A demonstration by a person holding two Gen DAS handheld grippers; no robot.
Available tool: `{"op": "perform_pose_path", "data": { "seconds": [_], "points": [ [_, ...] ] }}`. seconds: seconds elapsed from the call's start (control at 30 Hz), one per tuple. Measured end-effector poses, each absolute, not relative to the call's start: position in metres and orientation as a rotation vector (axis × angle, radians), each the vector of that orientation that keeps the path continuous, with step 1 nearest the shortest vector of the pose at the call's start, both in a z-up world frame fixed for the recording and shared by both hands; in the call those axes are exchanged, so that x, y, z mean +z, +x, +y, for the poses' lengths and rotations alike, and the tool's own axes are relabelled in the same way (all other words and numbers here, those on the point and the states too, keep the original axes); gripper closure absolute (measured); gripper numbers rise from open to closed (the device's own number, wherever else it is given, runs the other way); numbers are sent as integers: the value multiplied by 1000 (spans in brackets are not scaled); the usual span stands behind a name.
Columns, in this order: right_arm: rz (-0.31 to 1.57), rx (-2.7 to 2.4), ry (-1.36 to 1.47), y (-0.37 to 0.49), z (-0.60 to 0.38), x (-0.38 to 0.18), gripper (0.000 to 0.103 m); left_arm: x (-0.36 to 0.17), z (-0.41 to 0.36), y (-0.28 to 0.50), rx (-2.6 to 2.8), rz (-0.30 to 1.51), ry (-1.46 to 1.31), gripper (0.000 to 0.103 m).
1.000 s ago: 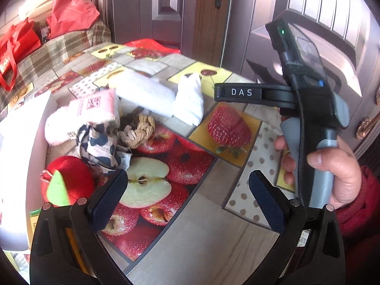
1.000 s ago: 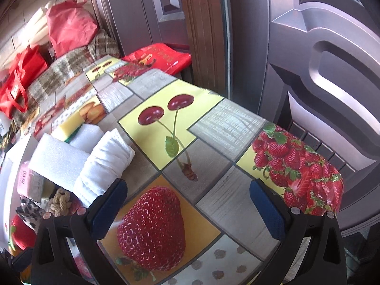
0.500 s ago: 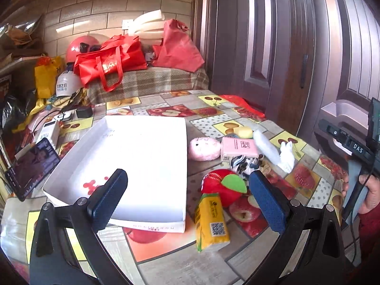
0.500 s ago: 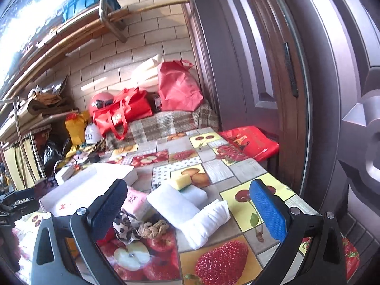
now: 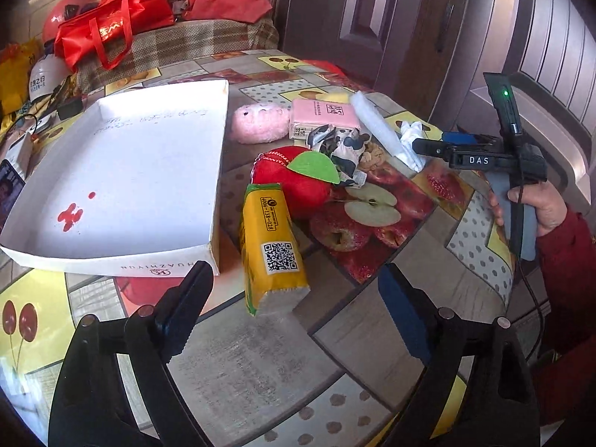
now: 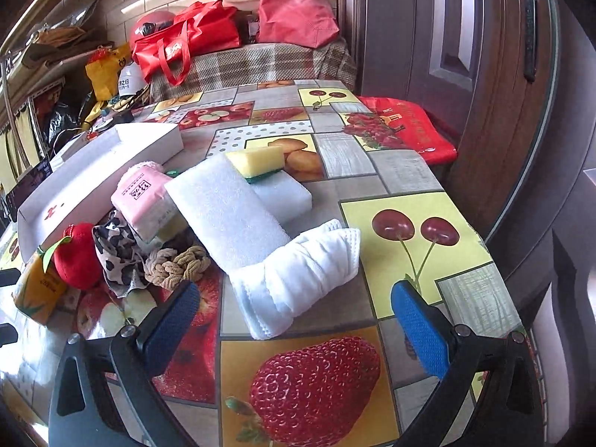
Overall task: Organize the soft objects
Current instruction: 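Grasp the yellow tissue pack with the left tool while the right tool grasps the white cloth, then carry the yellow pack and white cloth over the white tray with both tools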
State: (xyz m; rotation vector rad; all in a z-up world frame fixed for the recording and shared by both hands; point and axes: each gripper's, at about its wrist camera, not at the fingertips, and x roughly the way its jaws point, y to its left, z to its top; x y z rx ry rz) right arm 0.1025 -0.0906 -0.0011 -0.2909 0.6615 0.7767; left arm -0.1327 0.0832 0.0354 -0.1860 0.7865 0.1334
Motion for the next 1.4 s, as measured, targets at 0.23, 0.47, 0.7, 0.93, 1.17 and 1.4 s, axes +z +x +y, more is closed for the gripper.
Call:
{"op": "perform_pose_path", "data": {
  "seconds": [0.23,0.47,0.7,0.93,1.17,1.4],
  "points": [
    [768,824,-308,124,-74,-13,32,30,80,-103,124,845,-125,19],
    [720,878,-237,112,-102,-2,51,19,79,-100,102,861,-120,80],
    [494,892,-128,82,-125,35,51,41,70,-120,122,694,-46,80],
    [192,897,-41,41,-121,52,51,62,87,-154,353,416,-6,79],
    [193,944,-11,24,-100,39,51,65,119,-180,548,328,-25,79],
    [171,1017,-28,3,-74,38,51,60,162,-200,669,311,-146,79]
  ]
}}
